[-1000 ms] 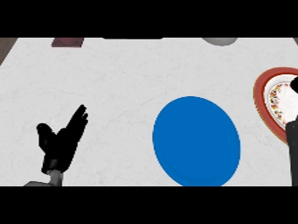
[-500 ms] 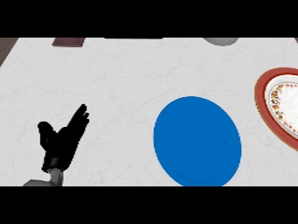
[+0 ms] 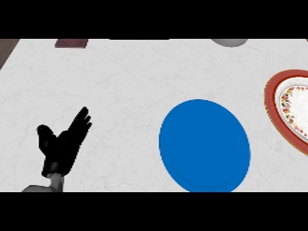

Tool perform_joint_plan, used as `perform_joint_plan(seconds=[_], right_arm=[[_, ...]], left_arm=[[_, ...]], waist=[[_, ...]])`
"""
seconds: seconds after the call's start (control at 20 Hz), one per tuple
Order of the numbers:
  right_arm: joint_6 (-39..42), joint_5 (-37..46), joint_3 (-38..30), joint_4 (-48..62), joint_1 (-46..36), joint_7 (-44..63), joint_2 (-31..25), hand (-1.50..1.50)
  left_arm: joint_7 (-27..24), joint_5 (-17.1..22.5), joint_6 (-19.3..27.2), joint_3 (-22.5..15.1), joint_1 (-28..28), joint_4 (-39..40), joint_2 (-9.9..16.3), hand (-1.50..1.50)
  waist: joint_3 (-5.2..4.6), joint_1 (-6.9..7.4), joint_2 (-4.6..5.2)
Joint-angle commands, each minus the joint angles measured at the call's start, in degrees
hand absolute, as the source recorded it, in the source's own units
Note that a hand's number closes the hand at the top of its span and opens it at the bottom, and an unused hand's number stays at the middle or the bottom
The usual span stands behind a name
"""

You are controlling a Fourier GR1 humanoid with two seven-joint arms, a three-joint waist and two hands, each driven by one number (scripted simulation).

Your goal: Pick the squash from the plate and place it in the plate

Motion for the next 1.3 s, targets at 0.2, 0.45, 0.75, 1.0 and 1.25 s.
perform_joint_plan(seconds=[0.2, 0.45, 0.75, 1.0, 1.25], right_arm=[[-2.0, -17.5, -8.0, -4.6, -0.9, -20.5, 0.2, -1.50], [3.3, -28.6, -12.4, -7.3, 3.9, -29.0, 3.8, -1.50], [14.8, -34.1, -8.5, -27.0, 18.1, -28.2, 13.9, -1.50], [19.1, -33.8, -4.3, -40.4, 30.9, -26.5, 20.9, -1.50], [18.1, -27.0, 2.5, -53.6, 39.4, -18.6, 25.4, -1.50]], left_arm=[[2.3, -1.2, 1.8, -0.7, -1.0, 1.6, -2.0, 0.00], [-3.3, -1.3, -1.3, 1.3, -0.4, 7.3, -1.1, 0.00], [0.3, -2.1, 0.7, 0.2, 2.6, 1.1, -1.8, 0.00], [-0.1, 0.1, -2.7, 2.6, 3.8, 0.7, 0.5, 0.00], [0.8, -3.2, 0.6, 0.5, 1.2, 1.8, -3.1, 0.00]], waist=[[-0.37, -0.73, -0.04], [-0.50, -1.13, -0.15], [-0.60, -2.10, -0.62], [-0.66, -2.20, -0.65], [-0.66, -1.71, -0.42]])
